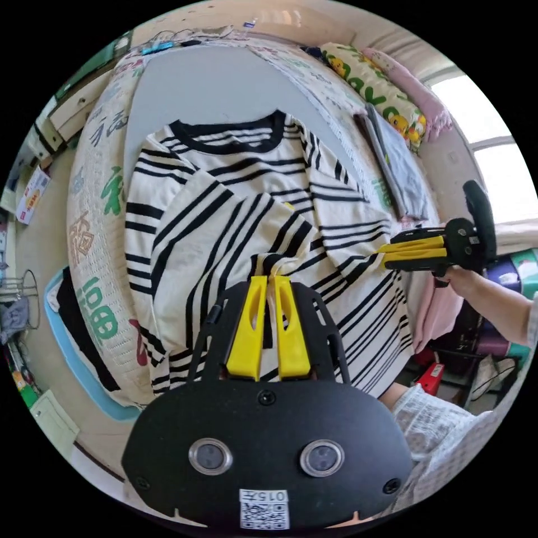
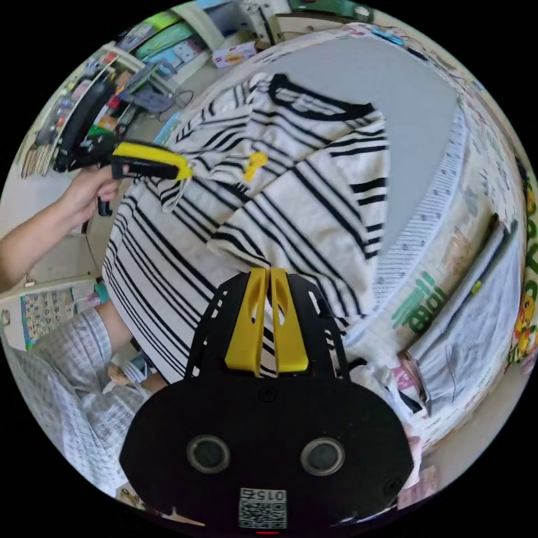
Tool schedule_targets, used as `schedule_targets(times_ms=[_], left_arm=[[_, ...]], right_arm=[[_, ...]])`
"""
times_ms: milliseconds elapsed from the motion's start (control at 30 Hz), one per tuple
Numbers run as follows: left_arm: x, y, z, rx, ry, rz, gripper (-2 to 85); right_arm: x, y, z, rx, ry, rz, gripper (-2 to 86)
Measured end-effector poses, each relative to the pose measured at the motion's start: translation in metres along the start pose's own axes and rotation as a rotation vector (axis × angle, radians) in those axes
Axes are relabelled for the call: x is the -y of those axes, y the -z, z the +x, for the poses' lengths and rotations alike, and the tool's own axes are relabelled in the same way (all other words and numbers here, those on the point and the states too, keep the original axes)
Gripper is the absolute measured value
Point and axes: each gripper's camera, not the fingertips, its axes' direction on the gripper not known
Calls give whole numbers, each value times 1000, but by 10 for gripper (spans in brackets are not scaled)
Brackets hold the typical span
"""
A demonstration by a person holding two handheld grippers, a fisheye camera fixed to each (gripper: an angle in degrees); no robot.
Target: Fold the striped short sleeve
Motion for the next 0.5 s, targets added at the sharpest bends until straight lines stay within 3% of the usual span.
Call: schedule_targets(times_ms=[133, 233, 300, 367, 500], left_arm=[[-25, 96, -122, 174, 285, 278, 13], [-54, 112, -215, 315, 523, 250, 24], [-64, 112, -248, 305, 600, 220, 38], [-58, 111, -250, 315, 550, 238, 45], [9, 61, -223, 216, 292, 212, 38]], right_arm=[[-54, 60, 158, -171, -479, 176, 11], [-87, 30, 226, -207, -713, 37, 35], [-95, 19, 226, -190, -742, 48, 50], [-88, 12, 202, -165, -693, 125, 51], [-12, -37, 116, -75, -388, 199, 35]])
